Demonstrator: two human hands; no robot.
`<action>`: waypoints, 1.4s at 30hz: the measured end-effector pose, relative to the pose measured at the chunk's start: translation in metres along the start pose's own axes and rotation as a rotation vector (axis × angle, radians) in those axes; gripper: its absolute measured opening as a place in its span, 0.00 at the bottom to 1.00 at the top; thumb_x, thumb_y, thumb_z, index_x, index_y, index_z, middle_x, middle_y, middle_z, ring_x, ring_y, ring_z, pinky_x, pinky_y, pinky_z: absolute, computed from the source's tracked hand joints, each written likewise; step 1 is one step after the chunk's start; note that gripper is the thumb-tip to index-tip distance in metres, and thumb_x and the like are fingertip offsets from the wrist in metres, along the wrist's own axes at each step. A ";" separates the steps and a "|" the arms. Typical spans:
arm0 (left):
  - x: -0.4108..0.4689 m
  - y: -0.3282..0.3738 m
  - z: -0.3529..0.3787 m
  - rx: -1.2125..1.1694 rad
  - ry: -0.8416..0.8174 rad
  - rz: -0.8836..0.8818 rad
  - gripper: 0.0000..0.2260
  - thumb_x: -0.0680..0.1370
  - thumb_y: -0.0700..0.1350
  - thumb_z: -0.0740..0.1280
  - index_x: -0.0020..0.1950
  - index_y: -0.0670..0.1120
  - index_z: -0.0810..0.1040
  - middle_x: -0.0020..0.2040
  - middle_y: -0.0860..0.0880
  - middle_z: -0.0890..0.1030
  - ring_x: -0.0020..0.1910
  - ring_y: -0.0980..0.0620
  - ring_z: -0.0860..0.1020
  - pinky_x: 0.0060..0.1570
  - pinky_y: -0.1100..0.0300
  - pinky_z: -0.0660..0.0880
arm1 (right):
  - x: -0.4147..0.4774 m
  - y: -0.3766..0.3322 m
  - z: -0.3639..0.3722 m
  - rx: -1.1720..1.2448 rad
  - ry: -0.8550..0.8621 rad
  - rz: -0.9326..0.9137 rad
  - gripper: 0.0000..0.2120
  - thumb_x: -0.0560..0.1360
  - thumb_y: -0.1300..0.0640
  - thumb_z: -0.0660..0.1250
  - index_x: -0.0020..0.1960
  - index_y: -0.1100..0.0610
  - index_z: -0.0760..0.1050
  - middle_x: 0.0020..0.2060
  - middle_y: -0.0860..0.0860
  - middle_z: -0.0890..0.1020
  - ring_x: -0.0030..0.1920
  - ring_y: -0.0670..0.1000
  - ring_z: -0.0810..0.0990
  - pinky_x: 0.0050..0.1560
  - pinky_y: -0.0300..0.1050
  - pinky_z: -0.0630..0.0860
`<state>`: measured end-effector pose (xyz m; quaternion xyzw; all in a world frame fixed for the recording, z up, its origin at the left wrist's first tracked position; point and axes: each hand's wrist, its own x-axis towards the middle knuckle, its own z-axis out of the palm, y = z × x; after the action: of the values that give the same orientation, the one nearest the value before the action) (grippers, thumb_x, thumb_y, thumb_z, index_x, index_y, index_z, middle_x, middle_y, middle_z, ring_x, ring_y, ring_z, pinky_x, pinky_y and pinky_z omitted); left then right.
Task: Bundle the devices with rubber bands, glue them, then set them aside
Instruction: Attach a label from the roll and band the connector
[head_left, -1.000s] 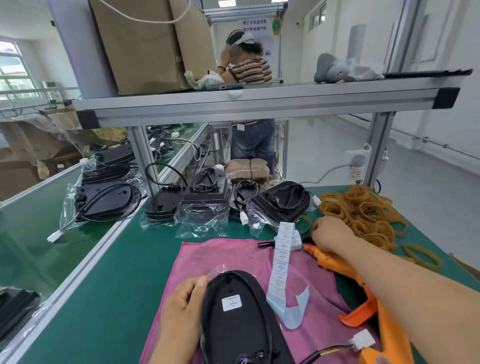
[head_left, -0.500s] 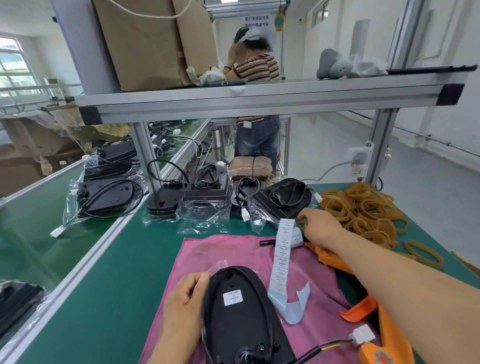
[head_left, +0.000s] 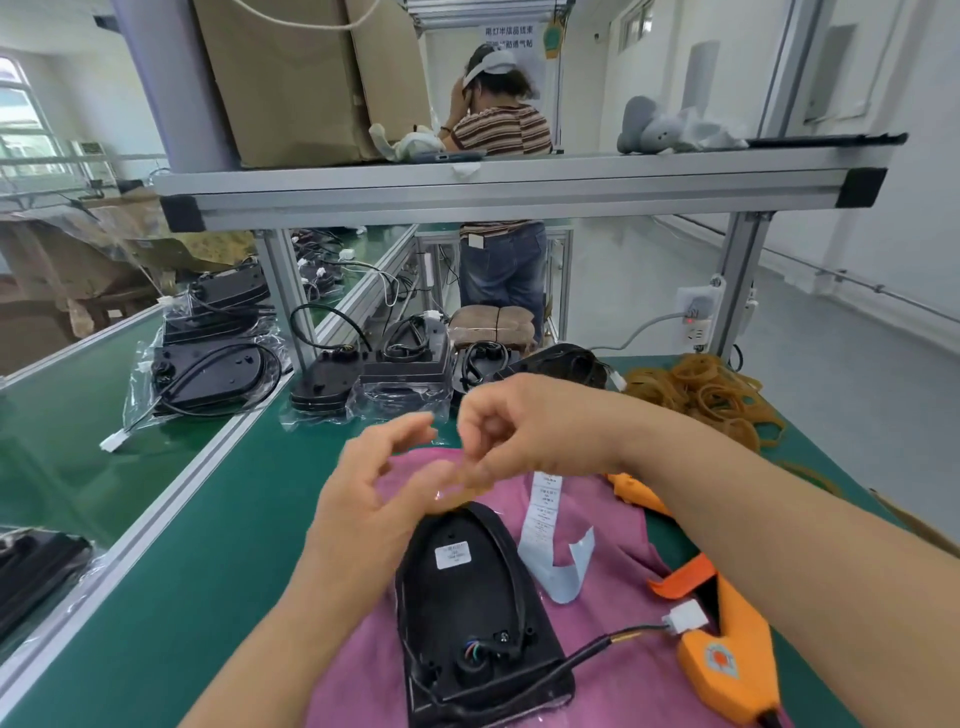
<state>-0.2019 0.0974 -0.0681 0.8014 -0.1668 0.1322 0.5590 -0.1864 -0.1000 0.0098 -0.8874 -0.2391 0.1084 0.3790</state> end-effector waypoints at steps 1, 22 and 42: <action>0.001 0.008 -0.001 -0.048 -0.096 -0.002 0.20 0.67 0.57 0.73 0.58 0.60 0.79 0.52 0.56 0.83 0.55 0.57 0.79 0.57 0.63 0.72 | -0.002 -0.009 0.005 0.001 -0.012 -0.042 0.10 0.69 0.60 0.75 0.40 0.50 0.75 0.35 0.47 0.82 0.33 0.42 0.75 0.38 0.36 0.72; -0.046 -0.031 0.022 0.187 -0.089 -0.205 0.08 0.76 0.47 0.71 0.39 0.56 0.77 0.38 0.58 0.81 0.39 0.61 0.77 0.41 0.61 0.71 | -0.053 -0.009 0.043 -1.124 -0.320 0.170 0.16 0.70 0.62 0.67 0.30 0.55 0.62 0.27 0.50 0.66 0.27 0.49 0.64 0.27 0.41 0.61; -0.056 -0.033 0.022 0.339 -0.023 0.081 0.08 0.75 0.40 0.73 0.41 0.51 0.78 0.41 0.62 0.78 0.47 0.59 0.74 0.48 0.66 0.70 | -0.039 0.006 0.054 -0.478 0.124 0.189 0.02 0.74 0.59 0.69 0.44 0.53 0.80 0.38 0.45 0.79 0.32 0.40 0.72 0.33 0.31 0.68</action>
<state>-0.2387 0.0940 -0.1264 0.8782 -0.1807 0.1718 0.4082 -0.2378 -0.0900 -0.0316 -0.9751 -0.1501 0.0292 0.1606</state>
